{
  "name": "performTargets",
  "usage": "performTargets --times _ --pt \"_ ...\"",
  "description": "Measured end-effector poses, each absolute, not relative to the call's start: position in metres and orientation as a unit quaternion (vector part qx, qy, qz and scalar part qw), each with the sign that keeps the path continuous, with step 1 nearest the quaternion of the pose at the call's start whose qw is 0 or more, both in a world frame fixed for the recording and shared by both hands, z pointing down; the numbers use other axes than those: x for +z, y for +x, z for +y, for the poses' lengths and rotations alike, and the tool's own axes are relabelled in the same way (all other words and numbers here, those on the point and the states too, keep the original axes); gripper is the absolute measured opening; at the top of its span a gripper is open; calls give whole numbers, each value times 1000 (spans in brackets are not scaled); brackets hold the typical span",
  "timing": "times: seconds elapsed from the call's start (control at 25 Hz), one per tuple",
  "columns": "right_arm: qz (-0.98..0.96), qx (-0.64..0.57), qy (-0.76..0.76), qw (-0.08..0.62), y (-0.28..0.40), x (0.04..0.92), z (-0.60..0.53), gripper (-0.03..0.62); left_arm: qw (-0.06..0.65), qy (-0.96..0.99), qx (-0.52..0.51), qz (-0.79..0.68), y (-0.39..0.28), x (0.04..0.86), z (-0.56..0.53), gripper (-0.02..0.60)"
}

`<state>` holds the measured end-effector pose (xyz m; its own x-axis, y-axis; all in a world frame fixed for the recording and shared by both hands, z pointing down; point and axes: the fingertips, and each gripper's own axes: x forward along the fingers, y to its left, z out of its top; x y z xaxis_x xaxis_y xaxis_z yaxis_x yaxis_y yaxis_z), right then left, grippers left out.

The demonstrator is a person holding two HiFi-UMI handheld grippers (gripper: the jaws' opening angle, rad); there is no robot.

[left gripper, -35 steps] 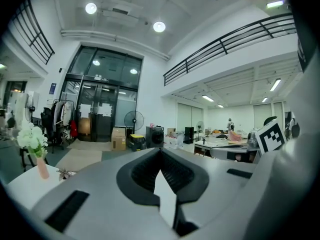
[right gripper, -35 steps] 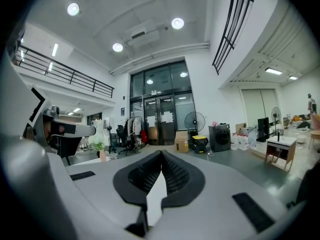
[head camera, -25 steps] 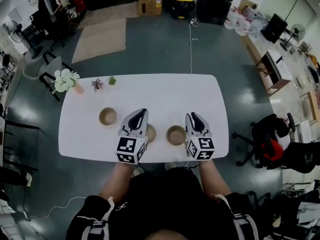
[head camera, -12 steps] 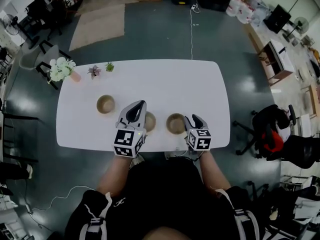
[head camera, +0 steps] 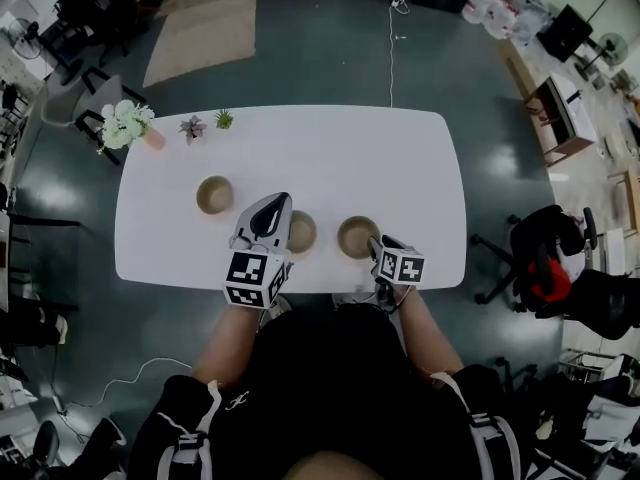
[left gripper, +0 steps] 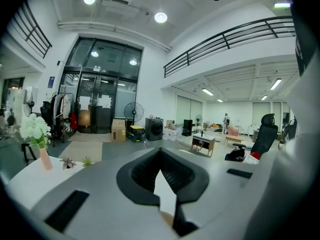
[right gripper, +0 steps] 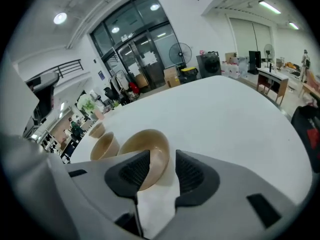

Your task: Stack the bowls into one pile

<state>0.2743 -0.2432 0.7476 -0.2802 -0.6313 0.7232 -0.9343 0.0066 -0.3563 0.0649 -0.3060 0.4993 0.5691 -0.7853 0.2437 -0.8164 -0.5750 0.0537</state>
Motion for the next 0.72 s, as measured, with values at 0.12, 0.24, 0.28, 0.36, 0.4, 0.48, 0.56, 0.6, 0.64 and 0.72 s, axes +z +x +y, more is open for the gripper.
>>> performTargets --times 0.12,0.24,0.28,0.36,0.4,0.48,0.56,0.6,0.64,0.72 --pt "-674 436 565 192 272 761 -244 153 81 879 98 -460 58 501 -306 12" --pt "-667 448 560 202 268 769 -242 123 82 875 98 -467 50 502 -305 12" --pt "-665 448 562 204 267 769 -242 97 82 874 98 -469 48 502 -305 12" --pt "-662 442 568 207 267 767 -244 61 83 872 97 -473 43 502 -304 12" --pt "-662 440 570 207 266 764 -246 42 83 871 96 -475 40 501 -304 12" --pt "-665 438 570 202 262 759 -250 41 84 868 93 -480 34 501 -305 12" --pt "-671 438 567 191 257 751 -256 37 84 865 91 -486 27 501 -305 12" --pt "-675 439 565 183 253 746 -260 35 84 864 90 -489 24 502 -305 12" --pt "-679 438 562 175 249 741 -264 37 84 862 89 -492 20 502 -305 12" --pt "-690 433 556 164 239 730 -273 37 84 858 86 -499 11 502 -306 12"
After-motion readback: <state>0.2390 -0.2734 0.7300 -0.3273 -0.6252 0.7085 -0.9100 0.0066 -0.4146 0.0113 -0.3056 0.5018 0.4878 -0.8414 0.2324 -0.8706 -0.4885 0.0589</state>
